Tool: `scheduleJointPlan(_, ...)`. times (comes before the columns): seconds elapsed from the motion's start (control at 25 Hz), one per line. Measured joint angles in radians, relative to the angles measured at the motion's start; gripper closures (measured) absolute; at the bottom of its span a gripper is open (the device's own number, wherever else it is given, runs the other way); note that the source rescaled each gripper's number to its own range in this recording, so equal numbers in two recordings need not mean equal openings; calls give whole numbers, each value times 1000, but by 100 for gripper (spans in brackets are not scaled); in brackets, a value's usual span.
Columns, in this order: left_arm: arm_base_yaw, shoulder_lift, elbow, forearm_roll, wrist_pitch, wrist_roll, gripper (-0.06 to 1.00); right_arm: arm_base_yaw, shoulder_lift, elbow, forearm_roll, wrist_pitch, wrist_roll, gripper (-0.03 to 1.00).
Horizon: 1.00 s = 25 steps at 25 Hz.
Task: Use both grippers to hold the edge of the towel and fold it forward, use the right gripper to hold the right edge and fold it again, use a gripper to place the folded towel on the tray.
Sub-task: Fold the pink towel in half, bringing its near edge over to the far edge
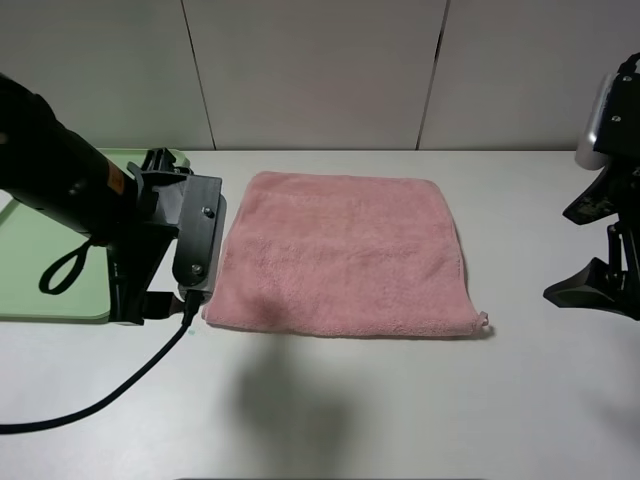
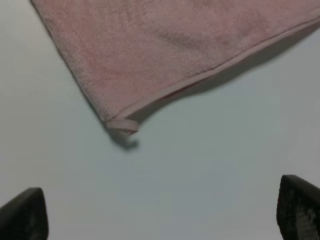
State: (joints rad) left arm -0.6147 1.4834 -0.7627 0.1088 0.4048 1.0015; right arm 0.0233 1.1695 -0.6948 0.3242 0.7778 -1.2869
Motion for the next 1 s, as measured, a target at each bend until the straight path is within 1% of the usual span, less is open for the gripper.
scheduleJointPlan(0.12, 0, 39, 0, 0, -19, 19, -3, 0, 34, 0, 5, -22, -2, -3)
scheduleJointPlan(0.36, 0, 110, 0, 0, -36, 98, -3, 0, 99, 0, 9, -62, -2, -3)
scheduleJointPlan(0.56, 0, 147, 0, 0, -69, 149, -3, 0, 143, 0, 12, -103, -2, -3)
scheduleJointPlan(0.88, 0, 243, 0, 0, -105, 210, -3, 0, 190, 0, 16, -144, -6, -3)
scheduleJointPlan(1.0, 0, 289, -1, 0, -136, 215, -3, 0, 193, 0, 19, -151, -7, -3)
